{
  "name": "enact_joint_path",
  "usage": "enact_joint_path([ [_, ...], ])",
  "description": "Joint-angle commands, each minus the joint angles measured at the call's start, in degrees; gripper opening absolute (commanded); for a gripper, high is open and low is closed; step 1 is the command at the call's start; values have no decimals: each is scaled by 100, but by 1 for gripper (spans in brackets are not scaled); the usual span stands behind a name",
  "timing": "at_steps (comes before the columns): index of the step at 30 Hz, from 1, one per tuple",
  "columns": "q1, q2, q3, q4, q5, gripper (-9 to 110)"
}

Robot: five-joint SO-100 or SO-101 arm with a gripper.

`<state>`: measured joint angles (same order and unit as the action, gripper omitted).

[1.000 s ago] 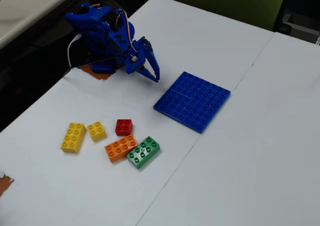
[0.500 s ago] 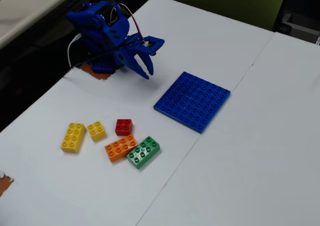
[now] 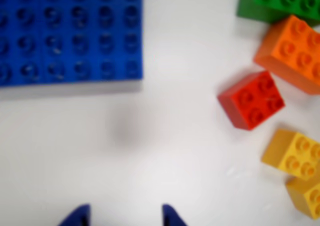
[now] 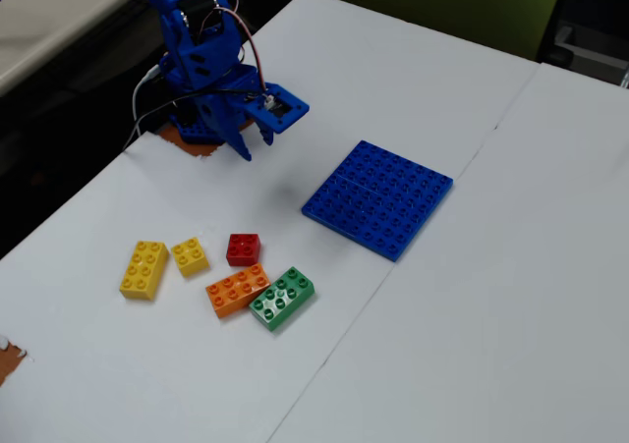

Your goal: Pick up the 2x2 yellow block and go up the 8x8 blue block.

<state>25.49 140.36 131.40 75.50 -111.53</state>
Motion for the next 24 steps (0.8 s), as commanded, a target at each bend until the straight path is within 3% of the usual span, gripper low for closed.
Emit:
enact_joint_path([
  [1,562,-826,-677,-246,413,28],
  [8,1591,-1881,-1134,-686,202,30],
  [18,2373,-3876,-3349,-211,-686,29],
  [24,2716,-4526,-3445,-1046,-1230,28],
])
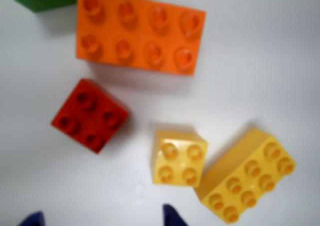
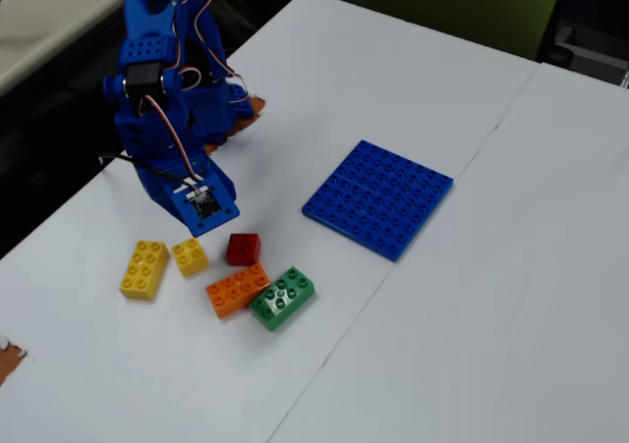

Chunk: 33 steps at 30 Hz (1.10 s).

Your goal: Pick up the 2x2 yellow block and go up the 8x8 blue block.

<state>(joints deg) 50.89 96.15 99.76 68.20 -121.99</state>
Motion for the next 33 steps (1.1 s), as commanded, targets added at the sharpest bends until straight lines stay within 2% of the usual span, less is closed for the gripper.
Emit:
enact_joint_path([
  [1,229,-176,-281,-439,-246,28],
  [5,325,-229,-299,-624,-343,28],
  [9,193,167,-299,-202,-114,28],
  [15,-149,1266,-360,905,325,28],
  [19,-141,905,-1916,2435,316,28],
  [23,105,668,-1837,2145,-70,28],
  [28,677,-817,-2646,1688,-800,28],
  [33,747,-1652,-2654,976,-650,27],
])
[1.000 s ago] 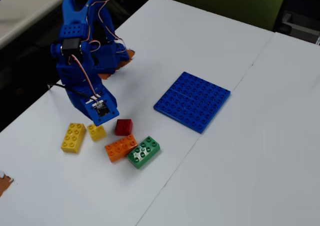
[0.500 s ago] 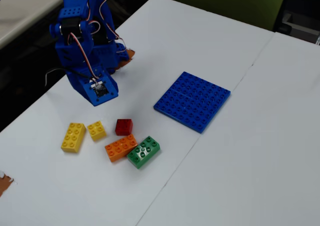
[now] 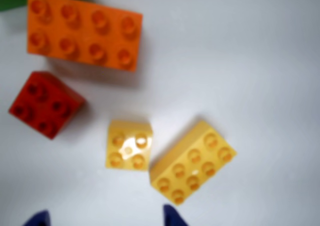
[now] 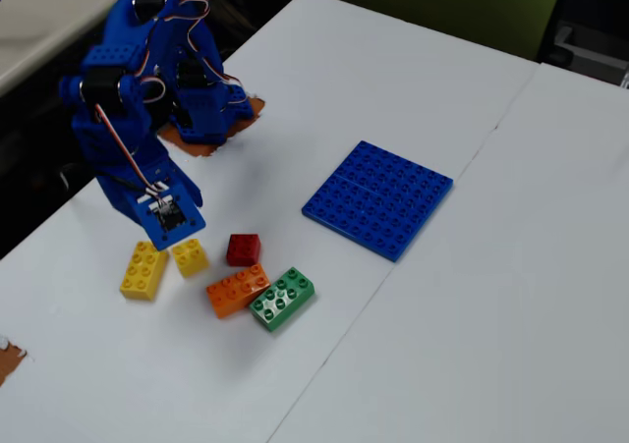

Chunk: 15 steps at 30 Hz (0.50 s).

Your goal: Pick up the 2x2 yellow block and go up the 8x8 blue block.

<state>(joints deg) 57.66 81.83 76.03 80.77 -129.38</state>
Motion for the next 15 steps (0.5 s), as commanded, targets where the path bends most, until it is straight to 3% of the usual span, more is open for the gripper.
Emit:
enact_joint_path([
  [1,53,-352,-272,-360,167,27],
  [15,-53,-1046,-44,-721,492,27],
])
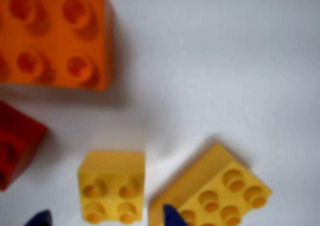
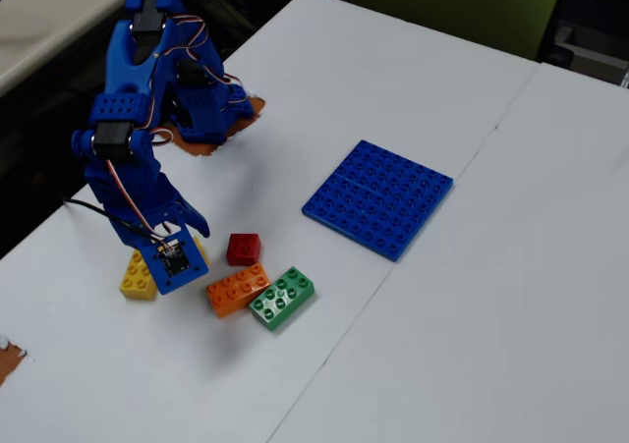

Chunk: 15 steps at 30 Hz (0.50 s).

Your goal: Pick up the 2x2 yellow block and go up the 8x8 blue block.

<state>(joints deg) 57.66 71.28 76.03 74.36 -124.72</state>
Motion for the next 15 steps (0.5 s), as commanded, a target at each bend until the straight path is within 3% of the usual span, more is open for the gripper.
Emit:
enact_joint_path([
  [1,-53,-35,-44,-97,26,27],
  [15,-132,-255,202,-360,88,22],
])
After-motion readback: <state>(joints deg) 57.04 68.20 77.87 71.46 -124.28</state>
